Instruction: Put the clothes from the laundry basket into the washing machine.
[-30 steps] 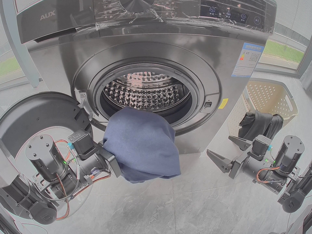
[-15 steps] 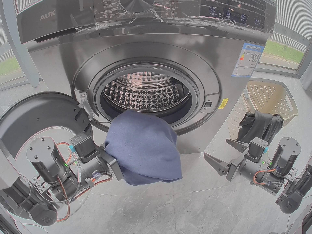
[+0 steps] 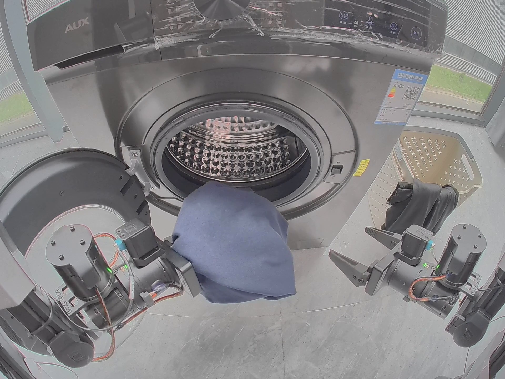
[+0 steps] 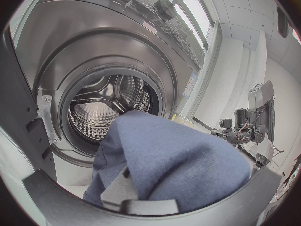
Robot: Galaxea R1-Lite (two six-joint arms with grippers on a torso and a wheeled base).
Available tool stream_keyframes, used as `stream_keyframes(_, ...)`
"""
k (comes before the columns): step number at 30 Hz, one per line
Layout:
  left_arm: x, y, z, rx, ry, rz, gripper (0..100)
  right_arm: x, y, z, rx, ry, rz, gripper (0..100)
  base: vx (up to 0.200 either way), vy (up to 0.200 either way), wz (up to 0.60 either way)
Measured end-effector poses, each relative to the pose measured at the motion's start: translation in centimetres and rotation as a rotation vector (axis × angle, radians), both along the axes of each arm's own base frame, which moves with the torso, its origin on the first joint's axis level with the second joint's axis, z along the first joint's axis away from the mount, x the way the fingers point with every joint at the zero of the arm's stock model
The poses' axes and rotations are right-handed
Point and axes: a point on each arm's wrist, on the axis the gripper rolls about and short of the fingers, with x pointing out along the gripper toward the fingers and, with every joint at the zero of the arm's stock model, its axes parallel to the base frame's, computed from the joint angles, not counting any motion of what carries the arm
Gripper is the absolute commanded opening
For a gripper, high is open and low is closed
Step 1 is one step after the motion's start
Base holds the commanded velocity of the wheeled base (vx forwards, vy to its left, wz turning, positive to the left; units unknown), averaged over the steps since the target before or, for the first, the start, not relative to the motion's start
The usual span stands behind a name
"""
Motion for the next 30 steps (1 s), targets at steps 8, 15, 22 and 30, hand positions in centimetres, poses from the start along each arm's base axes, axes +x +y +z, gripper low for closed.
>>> stream_keyframes(8, -0.12, -0.10, -0.26, 0.007, 0.010, -0.006, 0, -0.04, 0.06, 0.07, 0.002, -0.002, 0.003, 100, 0.000, 0.000, 0.00)
stream_keyframes(15, -0.14, -0.12, -0.29, 0.008, 0.011, -0.007, 0, -0.14, 0.03, 0.27, 0.006, -0.010, 0.004, 100, 0.000, 0.000, 0.00)
stream_keyframes(22, -0.19, -0.12, -0.31, 0.009, 0.011, -0.010, 0, -0.27, 0.19, 0.27, 0.007, -0.009, 0.012, 100, 0.000, 0.000, 0.00)
stream_keyframes(30, -0.13, -0.08, -0.35, 0.009, 0.013, -0.006, 0, -0.34, 0.39, 0.32, 0.008, -0.012, 0.020, 100, 0.000, 0.000, 0.00)
